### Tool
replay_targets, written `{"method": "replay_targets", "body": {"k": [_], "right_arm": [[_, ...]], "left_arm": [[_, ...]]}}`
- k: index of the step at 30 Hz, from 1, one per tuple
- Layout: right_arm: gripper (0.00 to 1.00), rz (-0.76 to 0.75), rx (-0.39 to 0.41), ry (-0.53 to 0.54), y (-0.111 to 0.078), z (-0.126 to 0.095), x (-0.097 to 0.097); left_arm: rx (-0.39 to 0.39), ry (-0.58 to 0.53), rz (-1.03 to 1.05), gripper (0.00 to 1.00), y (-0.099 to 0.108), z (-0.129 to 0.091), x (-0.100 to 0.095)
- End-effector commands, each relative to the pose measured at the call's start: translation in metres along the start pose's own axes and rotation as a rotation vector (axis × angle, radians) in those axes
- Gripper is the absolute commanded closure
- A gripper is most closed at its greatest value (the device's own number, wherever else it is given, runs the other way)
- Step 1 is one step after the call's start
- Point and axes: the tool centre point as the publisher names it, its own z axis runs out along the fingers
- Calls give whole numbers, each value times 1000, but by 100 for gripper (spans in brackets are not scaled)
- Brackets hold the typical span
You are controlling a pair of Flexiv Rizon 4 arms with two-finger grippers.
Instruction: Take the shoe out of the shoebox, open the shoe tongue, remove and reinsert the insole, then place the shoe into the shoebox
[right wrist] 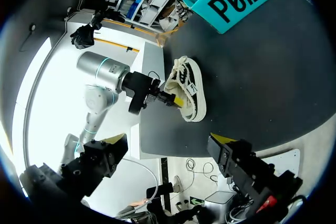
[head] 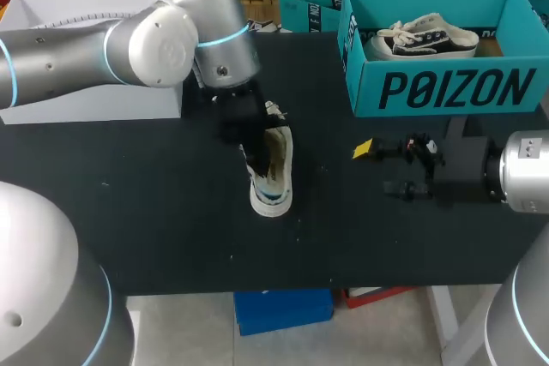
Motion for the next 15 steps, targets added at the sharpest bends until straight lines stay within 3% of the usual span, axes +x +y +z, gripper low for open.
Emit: {"method": "replay_targets", "body": {"k": [1, 15], "right_arm": [[0, 0, 1, 0, 0, 0, 0], [0, 0, 1, 0, 0, 0, 0]], "left_arm": [[-19, 15, -1, 100, -2, 10, -4], [-12, 55, -19, 100, -6, 33, 2]]}}
